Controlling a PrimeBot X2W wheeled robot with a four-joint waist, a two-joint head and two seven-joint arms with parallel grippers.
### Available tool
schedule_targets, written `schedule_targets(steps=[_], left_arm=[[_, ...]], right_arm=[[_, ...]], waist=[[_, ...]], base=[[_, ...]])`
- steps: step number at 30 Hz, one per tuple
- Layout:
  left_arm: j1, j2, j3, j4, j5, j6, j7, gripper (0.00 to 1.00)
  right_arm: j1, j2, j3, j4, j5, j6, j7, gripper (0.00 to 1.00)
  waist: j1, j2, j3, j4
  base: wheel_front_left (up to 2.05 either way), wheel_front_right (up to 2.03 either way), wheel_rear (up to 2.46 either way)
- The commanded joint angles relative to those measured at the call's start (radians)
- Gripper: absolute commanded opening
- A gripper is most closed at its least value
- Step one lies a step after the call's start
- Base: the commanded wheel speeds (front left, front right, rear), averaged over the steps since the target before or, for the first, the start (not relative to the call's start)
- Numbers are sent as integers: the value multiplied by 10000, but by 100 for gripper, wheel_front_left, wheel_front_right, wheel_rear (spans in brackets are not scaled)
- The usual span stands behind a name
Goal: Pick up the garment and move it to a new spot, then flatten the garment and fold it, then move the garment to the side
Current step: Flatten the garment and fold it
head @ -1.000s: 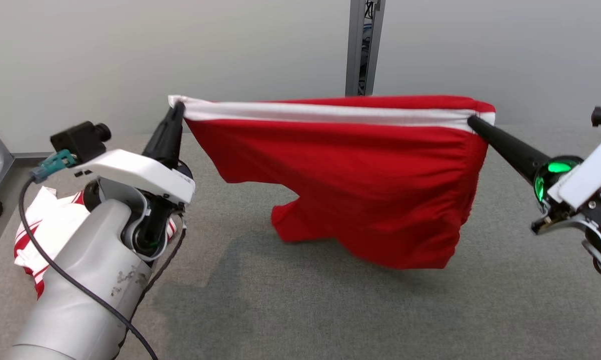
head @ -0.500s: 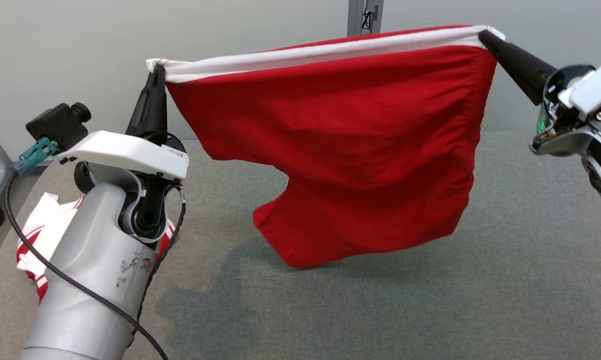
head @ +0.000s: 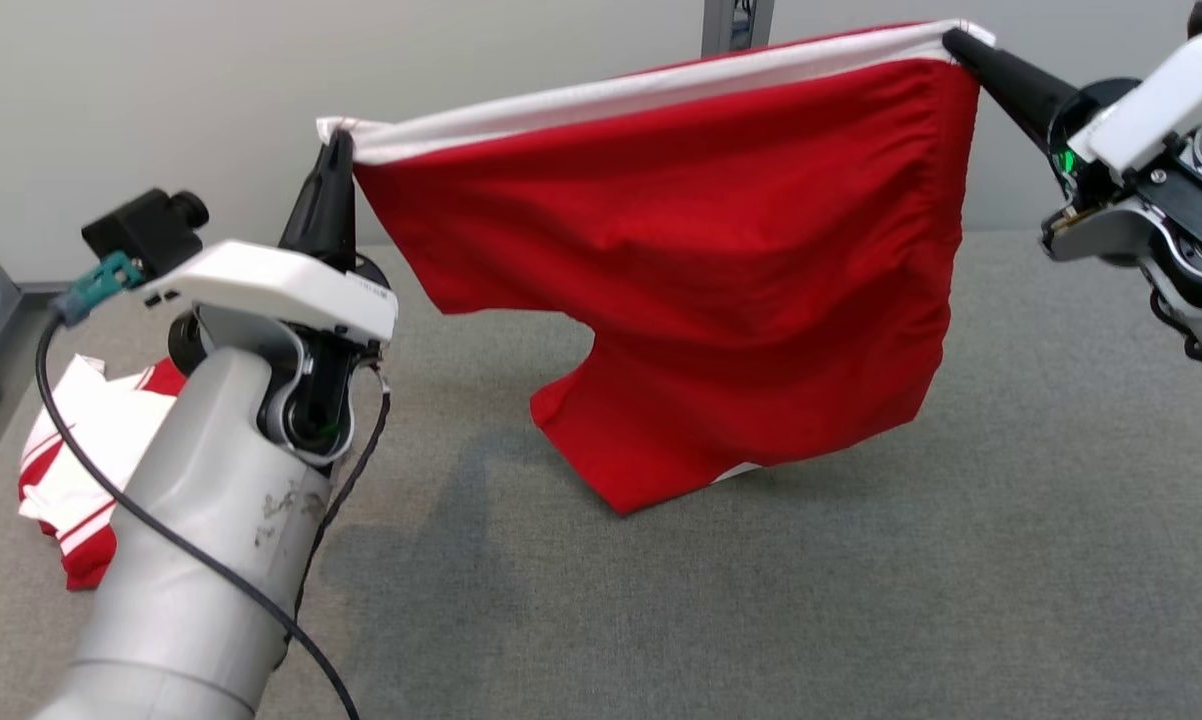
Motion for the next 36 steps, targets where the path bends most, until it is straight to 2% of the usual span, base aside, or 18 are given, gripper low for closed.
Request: schedule_targets(steps=[1, 6, 11, 12, 17, 21, 27, 36], left_arm=[[-501, 24, -15, 194, 17, 116, 153, 0], [-2126, -47, -100, 700, 143, 264, 554, 0], [-4192, -93, -173, 1320, 415, 392, 575, 0], [-4192, -93, -173, 1320, 415, 392, 575, 0], [-6146, -188, -87, 1845, 749, 416, -20, 0], [-7239, -326, 524, 1483, 1093, 330, -299, 0], [-6753, -460, 1762, 382, 2355, 280, -312, 0], [-5646, -500, 1203, 574, 1994, 326, -315, 0]], right_arm=[[-494, 83, 88, 237, -312, 6, -139, 0], [-1895, 354, 134, 720, -1126, 6, -684, 0], [-3616, 582, -25, 1236, -2069, 4, -1854, 0], [-3616, 582, -25, 1236, -2069, 4, -1854, 0], [-5031, 786, -33, 1511, -3218, 4, -3944, 0], [-5631, 809, 127, 1632, -3891, 4, -5127, 0], [-5235, 911, 387, 2040, -4328, 3, -5461, 0], [-4070, 944, 1004, 2071, -3883, 4, -5477, 0]], waist=[[0, 0, 479, -69], [0, 0, 1853, -156], [0, 0, 3272, -176], [0, 0, 3272, -176], [0, 0, 4387, -95], [0, 0, 5053, 34], [0, 0, 5680, 204], [0, 0, 6322, 297]], base=[[0, 0, 0], [0, 0, 0], [0, 0, 0], [0, 0, 0], [0, 0, 0], [0, 0, 0], [0, 0, 0], [0, 0, 0]])
